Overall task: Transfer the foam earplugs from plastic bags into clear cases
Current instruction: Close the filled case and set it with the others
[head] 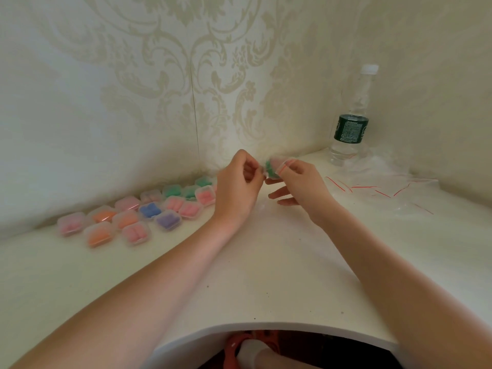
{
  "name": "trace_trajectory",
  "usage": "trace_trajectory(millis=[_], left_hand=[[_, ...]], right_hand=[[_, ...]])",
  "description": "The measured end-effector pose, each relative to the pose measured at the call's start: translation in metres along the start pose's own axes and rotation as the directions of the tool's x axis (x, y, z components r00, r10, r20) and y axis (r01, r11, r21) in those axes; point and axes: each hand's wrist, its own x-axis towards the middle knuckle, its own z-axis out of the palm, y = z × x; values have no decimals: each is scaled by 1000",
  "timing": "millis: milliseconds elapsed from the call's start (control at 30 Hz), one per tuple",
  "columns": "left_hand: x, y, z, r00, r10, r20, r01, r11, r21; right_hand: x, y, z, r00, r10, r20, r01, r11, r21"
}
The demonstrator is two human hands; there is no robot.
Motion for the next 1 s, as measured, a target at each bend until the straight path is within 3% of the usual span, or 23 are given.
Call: trace_trajectory(millis=[100, 267, 400, 533, 733, 1000], left_hand=[[-2, 1, 2, 1000, 17, 7, -17, 1000, 22], [0, 0, -2, 999, -27, 24, 26, 999, 43], [-2, 3, -2, 992, 95, 80, -103, 988, 114], [-1, 2, -1, 997, 75, 12, -76, 990, 115], [0, -3, -3, 999, 43, -17, -40, 989, 139], [8, -10, -8, 984, -99, -147, 116, 988, 105]], right_hand=[[1, 0, -6, 999, 35, -15, -35, 999, 12], [-2, -4, -5, 997, 46, 65, -38, 992, -123], [-5, -3, -5, 993, 70, 93, -69, 997, -22], [-2, -5, -11, 988, 116, 106, -122, 992, 45], [1, -1, -6, 995, -38, 94, 66, 944, -322], [-2, -2, -4, 949, -310, 59, 308, 869, -389]])
